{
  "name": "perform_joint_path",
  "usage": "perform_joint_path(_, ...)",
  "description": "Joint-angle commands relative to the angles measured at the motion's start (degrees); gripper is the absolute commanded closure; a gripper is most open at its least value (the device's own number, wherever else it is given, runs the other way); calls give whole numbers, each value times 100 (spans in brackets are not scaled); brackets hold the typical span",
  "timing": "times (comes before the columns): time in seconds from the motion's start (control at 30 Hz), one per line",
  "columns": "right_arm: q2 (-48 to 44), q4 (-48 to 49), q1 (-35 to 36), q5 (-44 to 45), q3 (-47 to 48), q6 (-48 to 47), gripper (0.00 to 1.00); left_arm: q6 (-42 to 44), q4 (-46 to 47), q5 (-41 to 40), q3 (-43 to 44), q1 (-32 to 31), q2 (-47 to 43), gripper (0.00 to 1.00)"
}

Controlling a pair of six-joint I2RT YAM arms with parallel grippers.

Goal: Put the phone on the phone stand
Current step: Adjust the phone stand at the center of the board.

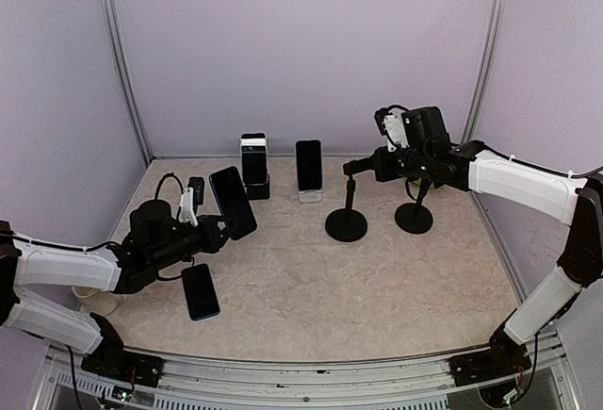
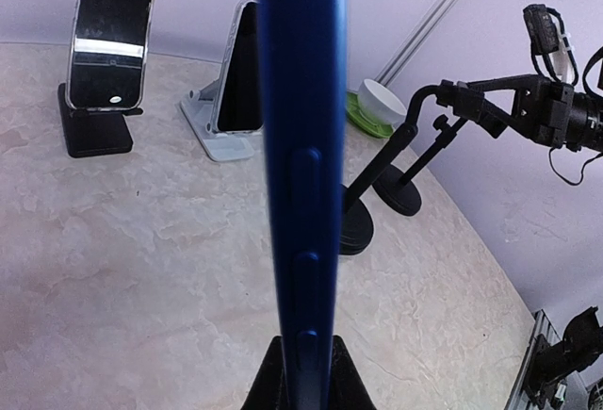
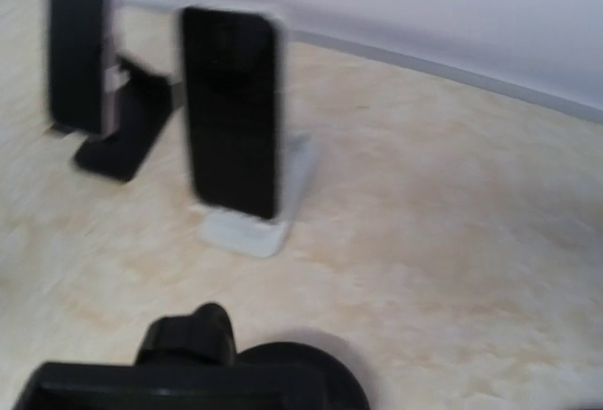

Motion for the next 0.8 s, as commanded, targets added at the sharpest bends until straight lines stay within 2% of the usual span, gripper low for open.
perform_joint_path(0.0,-150,510,29,905,157,867,100,16,491,-1,29,-28,-16,100)
perform_joint_path(0.13,-104,348,273,1744,164,1176,100,35,484,1,42,-28,-32,100)
perform_joint_path(0.43,177,-205,673,2771,327,1898,100,55,519,15,90,-28,43,100)
perform_joint_path(0.67,287,-216,785,2796,305,2072,100,64,519,15,113,-20,53,100)
perform_joint_path(0.77,314,-230,790,2591,354,2025,91,70,506,16,128,-19,54,100)
